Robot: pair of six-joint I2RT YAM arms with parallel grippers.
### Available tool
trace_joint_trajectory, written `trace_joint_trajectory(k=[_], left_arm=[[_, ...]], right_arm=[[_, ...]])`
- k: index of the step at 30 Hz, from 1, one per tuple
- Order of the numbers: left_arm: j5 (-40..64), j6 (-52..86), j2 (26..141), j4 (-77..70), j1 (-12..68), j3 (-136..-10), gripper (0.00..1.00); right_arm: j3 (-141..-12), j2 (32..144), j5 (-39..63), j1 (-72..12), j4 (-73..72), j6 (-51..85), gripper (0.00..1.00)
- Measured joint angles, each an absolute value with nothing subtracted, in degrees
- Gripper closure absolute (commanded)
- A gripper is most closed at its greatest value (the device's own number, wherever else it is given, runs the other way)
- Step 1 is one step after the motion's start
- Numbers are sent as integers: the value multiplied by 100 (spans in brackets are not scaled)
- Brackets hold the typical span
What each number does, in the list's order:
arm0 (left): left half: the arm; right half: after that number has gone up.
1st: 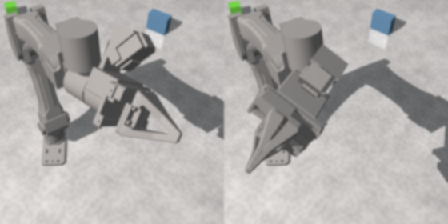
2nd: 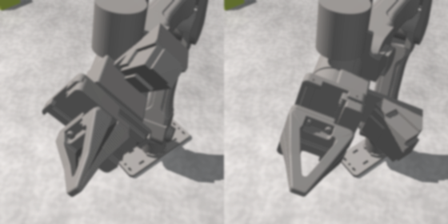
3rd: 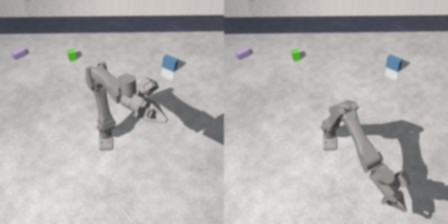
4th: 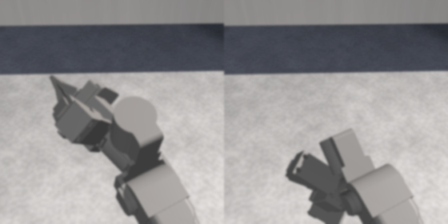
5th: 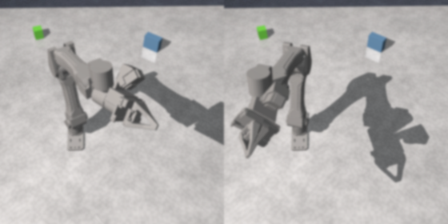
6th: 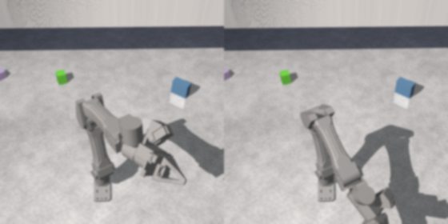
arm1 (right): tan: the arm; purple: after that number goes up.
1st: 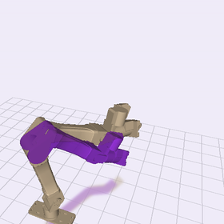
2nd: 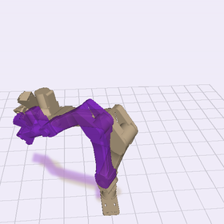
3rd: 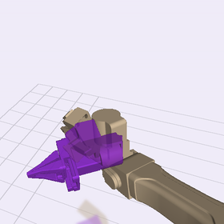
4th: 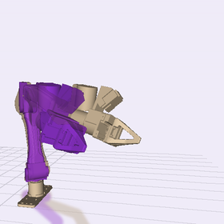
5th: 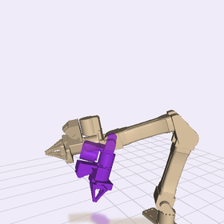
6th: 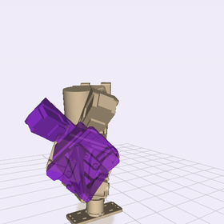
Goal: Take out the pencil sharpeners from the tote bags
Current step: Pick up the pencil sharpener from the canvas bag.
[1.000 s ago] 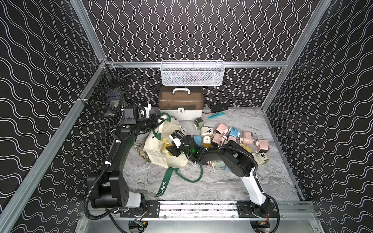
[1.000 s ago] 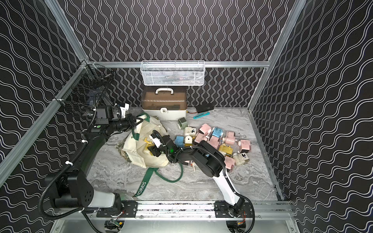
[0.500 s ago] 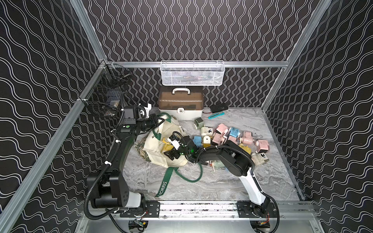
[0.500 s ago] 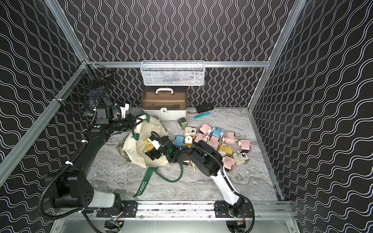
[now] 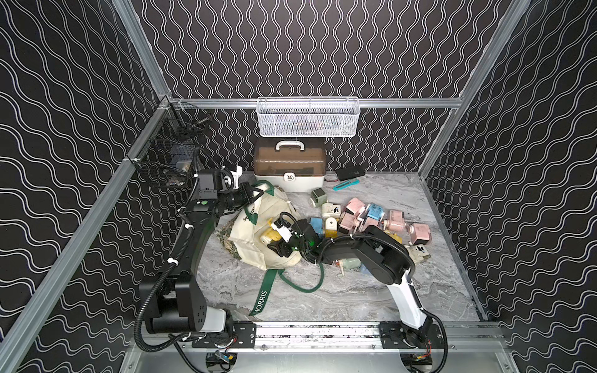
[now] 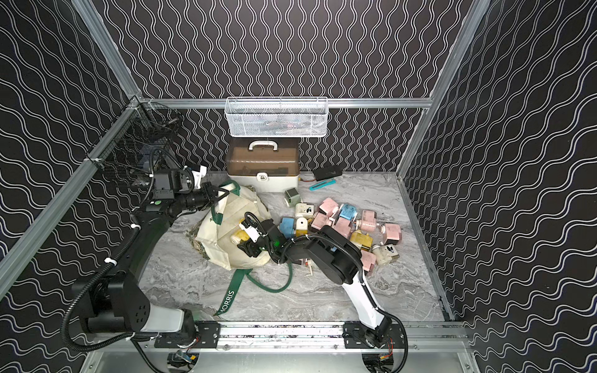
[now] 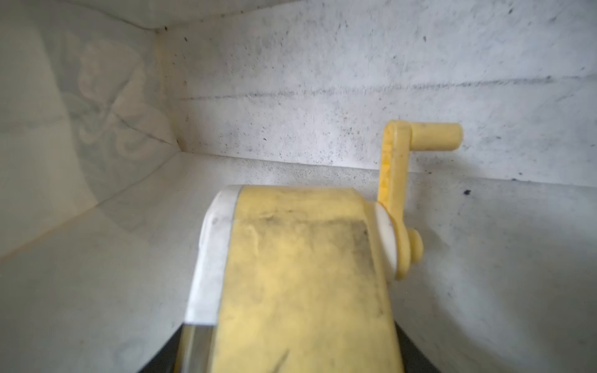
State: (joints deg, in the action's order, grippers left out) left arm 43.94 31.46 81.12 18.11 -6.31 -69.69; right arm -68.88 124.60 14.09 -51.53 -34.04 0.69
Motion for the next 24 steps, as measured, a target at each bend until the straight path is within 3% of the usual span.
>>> trace_joint_trajectory(k=[8, 18, 24], left_arm=[[4368, 3144, 8117, 1824, -631, -6971, 100], [4281, 3146, 8152, 1905, -648, -6971, 100], [4287, 3151, 8160, 1870, -650, -6971, 100]], right_arm=[[-5710, 11026, 1643, -5238, -3636, 259, 50], [-4112, 8836, 1566, -5358, -3441, 419, 50], [-4029, 8543, 1358, -5363, -3201, 556, 50]])
